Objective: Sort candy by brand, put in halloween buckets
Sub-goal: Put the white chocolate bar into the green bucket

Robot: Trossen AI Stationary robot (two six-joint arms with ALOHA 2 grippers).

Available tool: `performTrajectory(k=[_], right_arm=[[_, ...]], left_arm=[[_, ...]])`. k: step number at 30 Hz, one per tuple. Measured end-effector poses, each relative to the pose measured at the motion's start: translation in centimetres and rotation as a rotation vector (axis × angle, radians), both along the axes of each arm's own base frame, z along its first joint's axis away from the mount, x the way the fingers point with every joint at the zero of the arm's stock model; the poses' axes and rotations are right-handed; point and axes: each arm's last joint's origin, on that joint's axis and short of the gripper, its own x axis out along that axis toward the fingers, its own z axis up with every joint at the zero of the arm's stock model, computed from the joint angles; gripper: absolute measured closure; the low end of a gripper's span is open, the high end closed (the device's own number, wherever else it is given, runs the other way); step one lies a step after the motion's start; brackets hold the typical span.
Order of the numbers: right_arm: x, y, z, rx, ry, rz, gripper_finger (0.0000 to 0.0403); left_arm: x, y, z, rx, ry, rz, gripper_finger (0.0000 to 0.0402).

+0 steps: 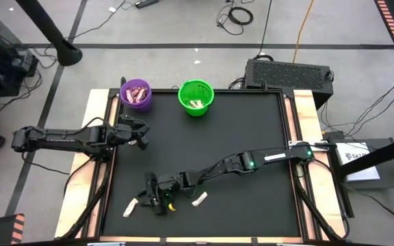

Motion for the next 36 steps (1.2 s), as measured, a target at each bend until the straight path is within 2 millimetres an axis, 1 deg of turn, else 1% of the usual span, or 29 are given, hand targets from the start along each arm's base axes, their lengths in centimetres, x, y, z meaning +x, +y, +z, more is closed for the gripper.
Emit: performTrajectory(k=[3,8,15,18,21,26,29,31,33,36], right_arm=[[0.1,-0.1,0.5,0.010,-0.055,-0.049,0.0232],[0.2,0.0,1.5,0.049,-0.146,-0.070,0.0232],[0.1,0.1,0.5,0.041,-0.043,-0.071,0.0232],[0.1,0.2,0.5,0.036,-0.046,-0.069,0.0232],[0.1,0.2,0.9,0.025,-0.045,-0.067,0.0232],[0.1,0.2,2.4,-0.007,-0.014,-0.058,0.0232],[-0.1,0.3,3.7,-0.065,0.040,-0.047,0.0232],[-0.4,0.5,4.5,-0.091,0.096,-0.038,0.0232],[-0.8,1.0,5.2,-0.112,0.168,-0.026,0.0232],[-1.5,1.9,6.2,-0.136,0.225,-0.004,0.0232]], left_arm=[[0.1,0.0,0.1,0.001,-0.013,0.000,0.0270],[0.0,0.0,-0.1,-0.012,0.005,-0.015,0.0270],[-0.2,-0.1,-0.6,-0.043,0.030,-0.025,0.0270],[-0.1,-0.5,-1.0,-0.162,0.016,-0.108,0.0270],[0.1,-1.2,-1.0,-0.330,0.002,-0.282,0.0270],[0.6,-3.1,-0.4,-0.546,-0.070,-0.558,0.0270],[0.7,-4.4,0.2,-0.655,-0.101,-0.677,0.0270],[0.5,-5.2,0.6,-0.711,-0.082,-0.699,0.0270],[0.4,-5.8,1.5,-0.769,-0.064,-0.696,0.0270],[-0.1,-6.5,3.1,-0.771,-0.016,-0.664,0.0276]])
